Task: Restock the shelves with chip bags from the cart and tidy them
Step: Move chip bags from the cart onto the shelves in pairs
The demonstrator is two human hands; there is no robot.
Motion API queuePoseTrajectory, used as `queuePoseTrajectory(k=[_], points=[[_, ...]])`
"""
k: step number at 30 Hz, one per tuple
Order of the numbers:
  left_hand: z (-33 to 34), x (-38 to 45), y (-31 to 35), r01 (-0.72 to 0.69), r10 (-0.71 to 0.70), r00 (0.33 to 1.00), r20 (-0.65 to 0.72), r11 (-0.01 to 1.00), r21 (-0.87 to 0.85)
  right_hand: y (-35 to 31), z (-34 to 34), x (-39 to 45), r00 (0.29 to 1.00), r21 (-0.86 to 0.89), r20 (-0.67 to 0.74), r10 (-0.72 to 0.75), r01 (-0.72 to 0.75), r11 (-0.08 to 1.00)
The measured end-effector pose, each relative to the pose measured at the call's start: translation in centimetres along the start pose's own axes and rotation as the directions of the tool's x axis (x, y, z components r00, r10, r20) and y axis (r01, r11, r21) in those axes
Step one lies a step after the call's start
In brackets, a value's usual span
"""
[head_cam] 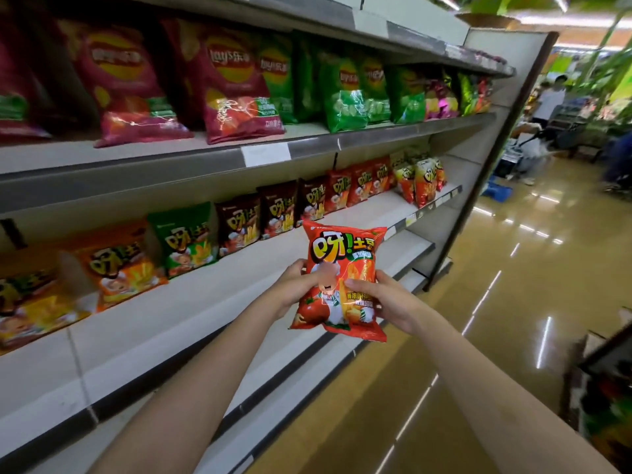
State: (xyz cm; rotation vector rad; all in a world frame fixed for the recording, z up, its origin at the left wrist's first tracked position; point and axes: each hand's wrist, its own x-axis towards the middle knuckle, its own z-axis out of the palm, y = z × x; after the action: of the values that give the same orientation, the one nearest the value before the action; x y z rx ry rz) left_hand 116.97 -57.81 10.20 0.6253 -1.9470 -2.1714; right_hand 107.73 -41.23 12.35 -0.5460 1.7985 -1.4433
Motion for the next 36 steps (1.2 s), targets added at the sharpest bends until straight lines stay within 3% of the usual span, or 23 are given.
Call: queuePoseTrajectory(k=[9, 20, 27, 36], points=[[7.1, 11.0, -0.3, 0.061, -0.073, 0.991, 0.114, 0.993, 0.104, 2.9, -10.2, 5.6, 0.994, 0.162, -0.099, 0.042, -0.026, 0.986], [21.7, 25.3, 2.1, 0.04, -0.054, 0.995, 0.08, 0.984, 0.174, 2.6, -29.9, 12.3, 0.988, 0.108, -0.153, 0.035, -0.018, 0.994], [26.6, 31.8, 3.8, 0.062, -0.05, 0.994, -0.092, 0.989, 0.137, 0.6, -38.2, 17.5, 0.995, 0.017, -0.099, -0.016, 0.017, 1.0], [24.1, 36.2, 3.8, 0.091, -0.064, 0.943, -0.326, 0.994, 0.067, -0.7, -37.9, 26.5, 0.997, -0.11, 0.064, -0.037, 0.044, 0.993]])
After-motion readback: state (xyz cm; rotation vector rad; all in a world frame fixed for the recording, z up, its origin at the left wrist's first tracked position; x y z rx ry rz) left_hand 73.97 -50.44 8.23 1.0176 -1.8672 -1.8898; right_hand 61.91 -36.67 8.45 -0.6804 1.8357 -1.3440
